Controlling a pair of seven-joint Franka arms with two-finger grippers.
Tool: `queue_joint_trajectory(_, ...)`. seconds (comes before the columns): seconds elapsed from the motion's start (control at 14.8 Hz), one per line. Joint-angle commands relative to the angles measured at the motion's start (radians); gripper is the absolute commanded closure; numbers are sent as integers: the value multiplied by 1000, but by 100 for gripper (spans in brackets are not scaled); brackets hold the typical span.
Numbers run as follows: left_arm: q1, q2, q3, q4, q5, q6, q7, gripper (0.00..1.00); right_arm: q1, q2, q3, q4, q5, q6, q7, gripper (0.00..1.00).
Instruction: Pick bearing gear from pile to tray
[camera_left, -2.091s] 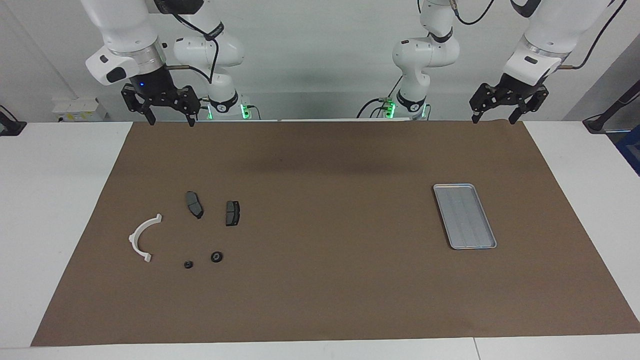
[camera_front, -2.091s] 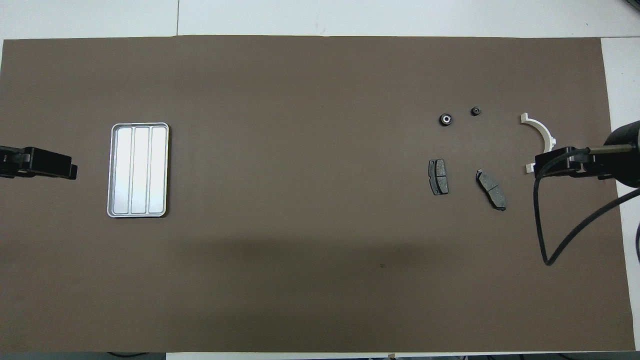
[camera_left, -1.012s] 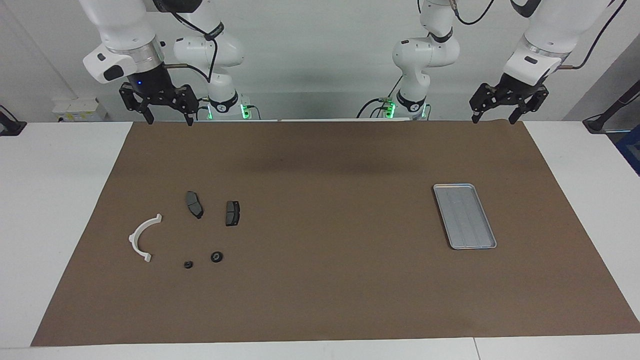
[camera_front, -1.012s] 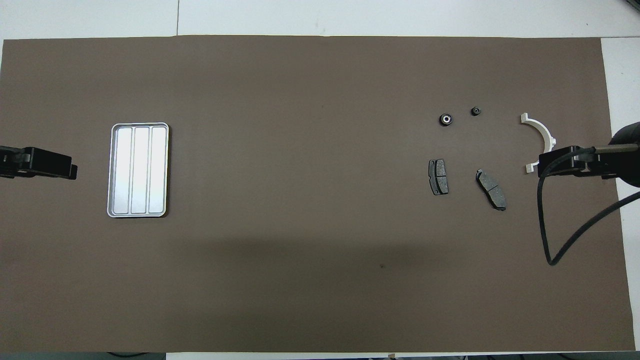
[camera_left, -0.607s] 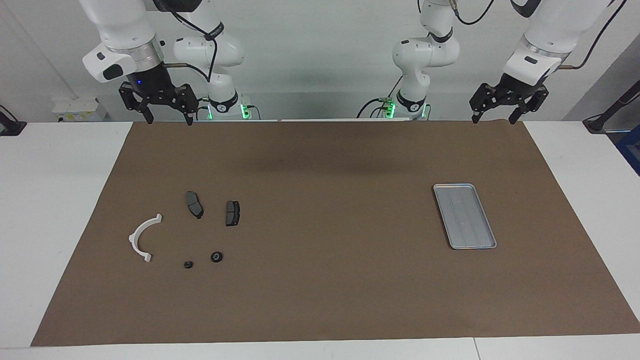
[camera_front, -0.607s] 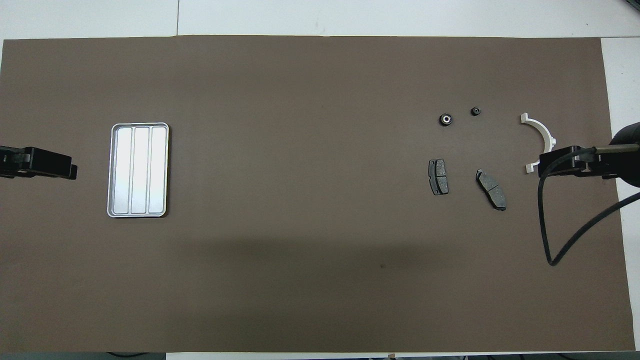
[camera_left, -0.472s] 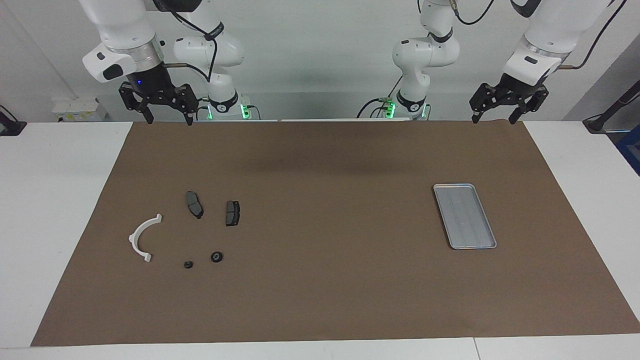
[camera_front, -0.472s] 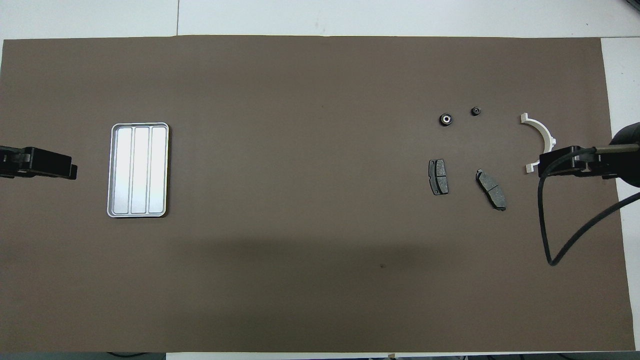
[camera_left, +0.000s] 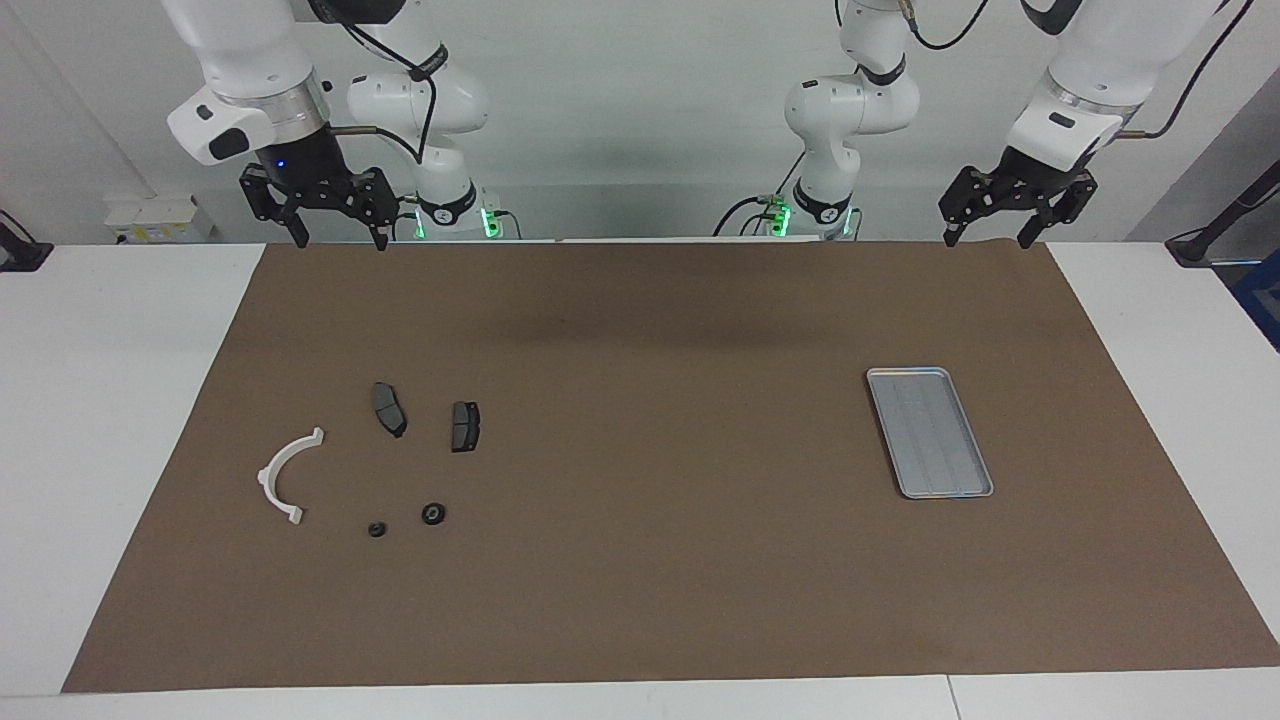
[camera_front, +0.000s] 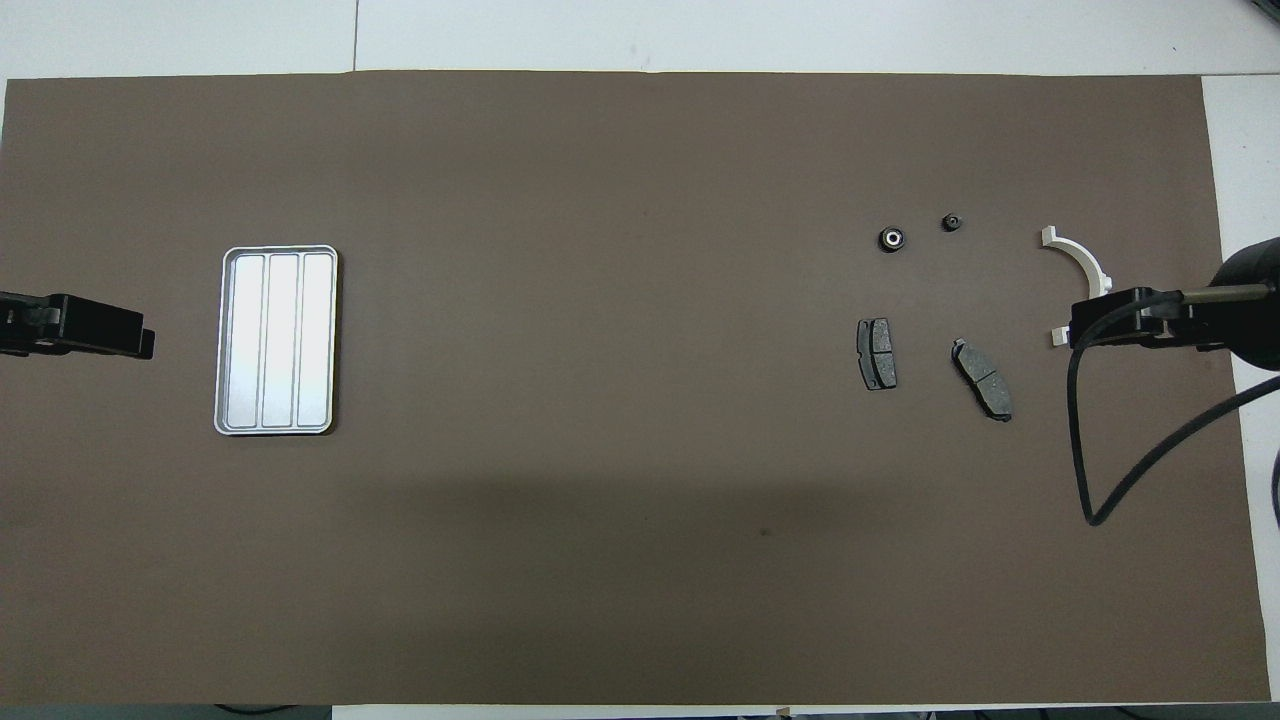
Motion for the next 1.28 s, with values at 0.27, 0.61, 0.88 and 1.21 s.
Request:
queue_joint_trajectory(0.27, -6, -38, 8, -44, -13, 10, 6, 0, 12, 146, 15, -38, -1, 187, 64, 0)
queue_joint_trajectory(0.61, -6, -38, 8, -44, -13, 10, 6, 0, 34, 295, 14, -27, -17, 309, 162, 0)
queue_joint_trajectory(0.88, -6, -38, 8, -44, -13, 10, 6, 0, 35, 405, 14, -24, -32, 429, 236, 0)
queue_joint_trajectory(1.21, -6, -38, 8, -44, -13, 10, 6, 0, 32, 504, 14, -4, -32, 532, 265, 0)
